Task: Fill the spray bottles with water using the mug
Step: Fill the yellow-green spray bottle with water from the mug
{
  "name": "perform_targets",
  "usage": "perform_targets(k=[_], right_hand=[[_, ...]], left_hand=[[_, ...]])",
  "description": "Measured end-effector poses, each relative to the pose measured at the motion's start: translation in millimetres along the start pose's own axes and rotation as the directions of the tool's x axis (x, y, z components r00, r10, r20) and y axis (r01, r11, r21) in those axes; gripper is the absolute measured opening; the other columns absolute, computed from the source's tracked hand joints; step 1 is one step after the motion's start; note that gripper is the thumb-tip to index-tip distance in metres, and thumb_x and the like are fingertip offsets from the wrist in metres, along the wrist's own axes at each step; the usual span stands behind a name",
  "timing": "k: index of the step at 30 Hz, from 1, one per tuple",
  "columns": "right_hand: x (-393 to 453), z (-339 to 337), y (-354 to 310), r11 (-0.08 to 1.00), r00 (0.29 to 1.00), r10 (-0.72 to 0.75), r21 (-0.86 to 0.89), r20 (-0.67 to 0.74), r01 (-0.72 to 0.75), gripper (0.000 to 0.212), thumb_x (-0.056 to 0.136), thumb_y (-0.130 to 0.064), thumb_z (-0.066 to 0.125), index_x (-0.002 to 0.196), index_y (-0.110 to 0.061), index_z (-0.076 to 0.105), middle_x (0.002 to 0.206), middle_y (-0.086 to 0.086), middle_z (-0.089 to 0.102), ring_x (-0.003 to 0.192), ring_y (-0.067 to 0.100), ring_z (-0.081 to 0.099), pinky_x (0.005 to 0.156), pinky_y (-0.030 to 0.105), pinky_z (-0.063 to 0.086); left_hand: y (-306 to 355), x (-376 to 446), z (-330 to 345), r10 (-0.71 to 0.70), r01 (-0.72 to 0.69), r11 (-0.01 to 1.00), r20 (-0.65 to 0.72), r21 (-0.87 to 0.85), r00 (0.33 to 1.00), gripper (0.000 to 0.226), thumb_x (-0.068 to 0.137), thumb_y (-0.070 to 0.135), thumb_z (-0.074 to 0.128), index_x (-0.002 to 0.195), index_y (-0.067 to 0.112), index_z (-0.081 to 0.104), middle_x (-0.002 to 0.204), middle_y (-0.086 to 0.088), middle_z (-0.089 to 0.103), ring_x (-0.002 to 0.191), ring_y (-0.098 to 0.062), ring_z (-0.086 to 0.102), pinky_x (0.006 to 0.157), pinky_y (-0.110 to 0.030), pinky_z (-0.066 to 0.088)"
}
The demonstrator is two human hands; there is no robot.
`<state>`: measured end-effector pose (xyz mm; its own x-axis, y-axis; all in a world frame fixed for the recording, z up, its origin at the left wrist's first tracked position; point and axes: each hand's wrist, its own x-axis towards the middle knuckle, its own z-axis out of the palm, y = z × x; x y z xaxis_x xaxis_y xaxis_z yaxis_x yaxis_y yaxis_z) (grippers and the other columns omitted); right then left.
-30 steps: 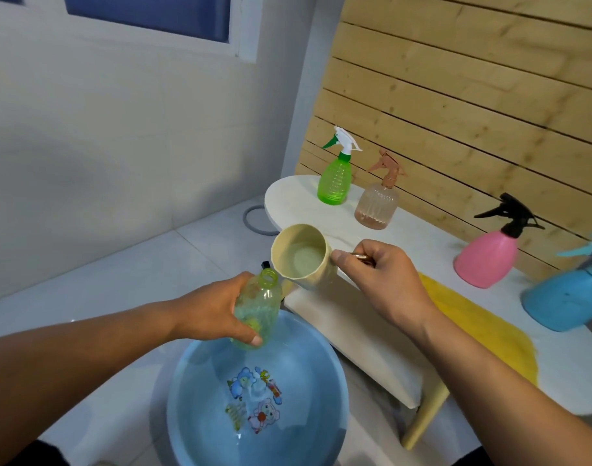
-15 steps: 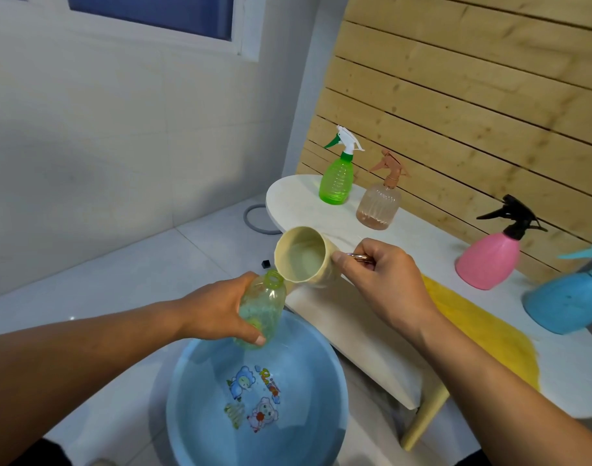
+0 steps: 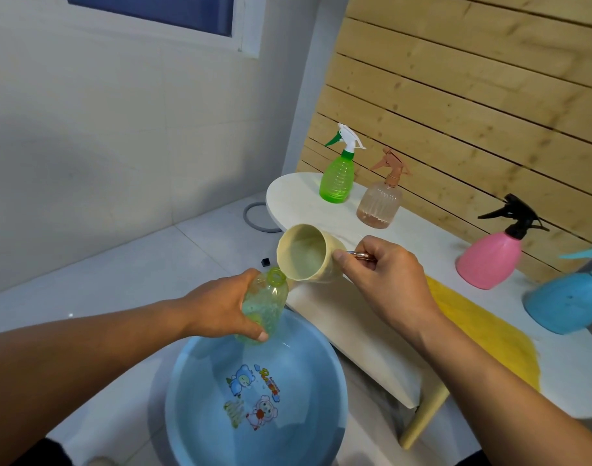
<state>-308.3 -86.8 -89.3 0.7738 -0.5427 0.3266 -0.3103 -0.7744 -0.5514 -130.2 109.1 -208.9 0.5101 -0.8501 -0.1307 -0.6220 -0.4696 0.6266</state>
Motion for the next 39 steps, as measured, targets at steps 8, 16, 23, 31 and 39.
perform_targets(k=[8,16,23,31,39], right_hand=[[-3.0,-0.8,-4.2,0.998,0.999,-0.034,-0.052,-0.022,0.033,0.04,0.09,-0.048,0.066,0.066,-0.018,0.052,0.065,-0.003,0.057,0.065,0.016,0.052,0.066,0.038,0.047],[-4.3,-1.4,-8.7,0.996,0.999,-0.048,-0.082,-0.024,0.046,0.041,0.091,-0.048,0.065,0.067,-0.018,0.051,0.066,-0.002,0.057,0.066,0.018,0.053,0.066,0.039,0.046],[-4.1,-0.6,-9.7,0.995,0.998,-0.048,-0.091,-0.026,0.046,0.041,0.091,-0.048,0.064,0.067,-0.018,0.05,0.066,-0.002,0.056,0.066,0.018,0.052,0.065,0.039,0.044],[-4.4,0.4,-10.7,0.988,0.996,-0.084,-0.13,-0.043,0.078,0.041,0.091,-0.048,0.063,0.065,-0.021,0.045,0.066,-0.005,0.052,0.065,0.013,0.048,0.062,0.037,0.04],[-5.1,1.2,-10.5,0.982,0.992,-0.112,-0.162,-0.06,0.101,0.041,0.091,-0.049,0.063,0.066,-0.021,0.045,0.068,-0.004,0.053,0.065,0.015,0.048,0.062,0.036,0.041]], left_hand=[[0.0,0.5,-0.1,-0.011,0.011,1.0,-0.007,0.024,1.0,0.088,0.064,0.063,0.09,0.133,0.04,0.042,0.117,0.018,0.064,0.106,-0.01,0.063,0.091,-0.036,0.056],[0.5,-0.7,-0.7,-0.009,0.01,0.999,-0.01,0.033,1.0,0.089,0.066,0.06,0.091,0.136,0.038,0.041,0.118,0.016,0.063,0.106,-0.01,0.062,0.09,-0.034,0.055],[1.3,-0.1,-1.2,0.005,-0.004,1.0,-0.02,0.015,1.0,0.088,0.067,0.056,0.092,0.137,0.038,0.041,0.121,0.017,0.062,0.108,-0.01,0.062,0.088,-0.029,0.053],[0.3,0.4,-1.8,0.01,-0.009,1.0,-0.021,0.005,1.0,0.086,0.067,0.053,0.093,0.134,0.036,0.043,0.118,0.016,0.064,0.106,-0.01,0.063,0.089,-0.032,0.054],[0.8,-0.1,-2.3,0.011,-0.011,1.0,-0.016,-0.003,1.0,0.085,0.068,0.052,0.094,0.134,0.036,0.044,0.119,0.016,0.063,0.107,-0.01,0.062,0.091,-0.033,0.055]])
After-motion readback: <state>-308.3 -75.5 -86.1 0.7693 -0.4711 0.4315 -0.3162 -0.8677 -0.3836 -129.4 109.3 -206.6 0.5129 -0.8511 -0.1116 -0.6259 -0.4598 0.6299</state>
